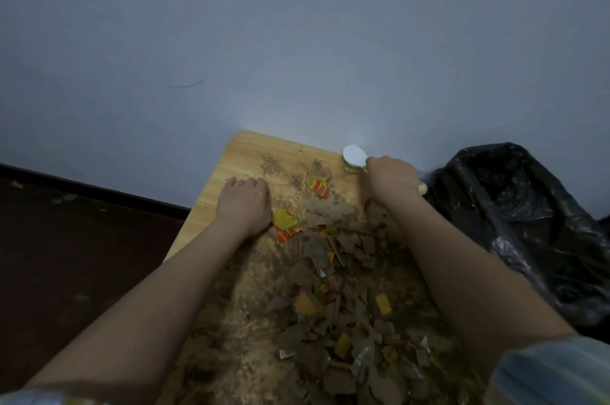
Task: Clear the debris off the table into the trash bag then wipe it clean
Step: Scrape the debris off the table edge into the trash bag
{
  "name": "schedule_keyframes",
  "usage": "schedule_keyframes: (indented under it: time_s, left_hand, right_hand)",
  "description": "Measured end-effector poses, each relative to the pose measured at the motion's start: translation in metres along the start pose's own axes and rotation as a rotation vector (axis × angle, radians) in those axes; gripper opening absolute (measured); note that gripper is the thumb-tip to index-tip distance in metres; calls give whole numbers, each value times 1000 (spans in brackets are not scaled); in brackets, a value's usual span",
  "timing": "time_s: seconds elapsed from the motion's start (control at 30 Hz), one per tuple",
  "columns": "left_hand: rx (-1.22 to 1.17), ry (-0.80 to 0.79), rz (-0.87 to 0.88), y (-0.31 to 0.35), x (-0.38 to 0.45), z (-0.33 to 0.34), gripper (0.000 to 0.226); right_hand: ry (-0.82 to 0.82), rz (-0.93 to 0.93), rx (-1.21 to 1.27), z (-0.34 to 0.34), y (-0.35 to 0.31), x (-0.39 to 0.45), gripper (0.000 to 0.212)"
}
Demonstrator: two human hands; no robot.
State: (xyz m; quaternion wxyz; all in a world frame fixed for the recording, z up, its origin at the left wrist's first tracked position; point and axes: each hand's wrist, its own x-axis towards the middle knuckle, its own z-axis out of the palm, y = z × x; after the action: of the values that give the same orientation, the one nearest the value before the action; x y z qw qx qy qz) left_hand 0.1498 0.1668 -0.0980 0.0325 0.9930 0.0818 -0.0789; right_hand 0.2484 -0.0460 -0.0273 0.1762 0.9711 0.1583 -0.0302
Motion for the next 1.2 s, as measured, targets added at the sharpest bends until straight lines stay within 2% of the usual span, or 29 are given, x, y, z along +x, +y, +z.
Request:
schedule_keyframes:
  time_s: [0.17, 0.33, 0.5, 0.67, 0.87, 1.03, 1.2]
  left_hand:
    - [3, -38, -13, -4, 3, -3, 44]
    - [-24, -38, -21, -5, 3, -7, 41]
    - [69, -78, -10, 5, -2, -8, 50]
    - [181, -75, 15, 12, -7, -4, 55]
    - [178, -81, 16, 11, -8, -3, 57]
    - [163, -76, 15, 10, -9, -1, 55]
    - [140, -66, 17, 9, -9, 0, 53]
  right_hand:
    - [-14, 12, 41, 4, -11, 9, 29]
    - [-111, -22, 98, -27, 19, 6, 24]
    - [24, 87, 172, -38, 37, 0, 30]
    - [-31, 73, 160, -10, 6, -9, 29]
    - [-6, -10, 133, -5, -2, -29, 31]
    - [27, 21, 191, -10, 3, -41, 34]
    - [-107, -25, 169, -17, -4, -54, 31]
